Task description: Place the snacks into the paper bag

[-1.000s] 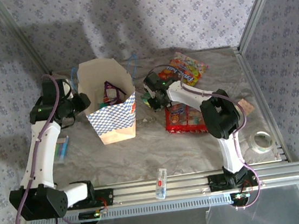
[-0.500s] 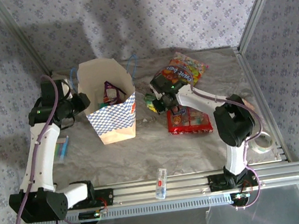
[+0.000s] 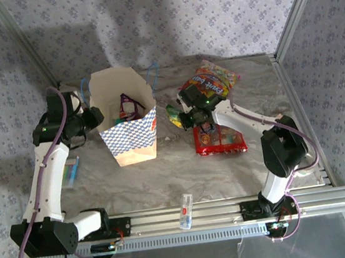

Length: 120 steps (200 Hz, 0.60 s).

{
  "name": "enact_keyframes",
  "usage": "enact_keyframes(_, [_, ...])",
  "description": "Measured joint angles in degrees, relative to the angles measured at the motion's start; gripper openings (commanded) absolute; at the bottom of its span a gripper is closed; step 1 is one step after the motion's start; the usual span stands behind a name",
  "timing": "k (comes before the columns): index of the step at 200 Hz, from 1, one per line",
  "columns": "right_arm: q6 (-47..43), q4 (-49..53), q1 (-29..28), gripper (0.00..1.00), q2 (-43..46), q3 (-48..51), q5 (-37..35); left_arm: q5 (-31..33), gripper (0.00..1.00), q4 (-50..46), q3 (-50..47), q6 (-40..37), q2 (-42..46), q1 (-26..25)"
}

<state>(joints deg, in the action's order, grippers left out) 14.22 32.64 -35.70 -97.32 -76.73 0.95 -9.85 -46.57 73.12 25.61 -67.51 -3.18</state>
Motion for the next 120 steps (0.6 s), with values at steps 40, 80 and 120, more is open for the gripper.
enact_keyframes(40, [0.4,0.0,0.0,0.08,3.7,0.1,-0.1,0.0,0.40,0.0,0.4,0.6,0.0,-0.3])
enact_keyframes(80, [0.7,0.1,0.0,0.08,7.7,0.4,-0.8,0.0,0.40,0.0,1.9,0.9,0.0,-0.5])
enact_keyframes(120, [1.1,0.1,0.0,0.08,10.8,0.9,-1.6,0.0,0.40,0.1,2.4,1.1,0.0,-0.9])
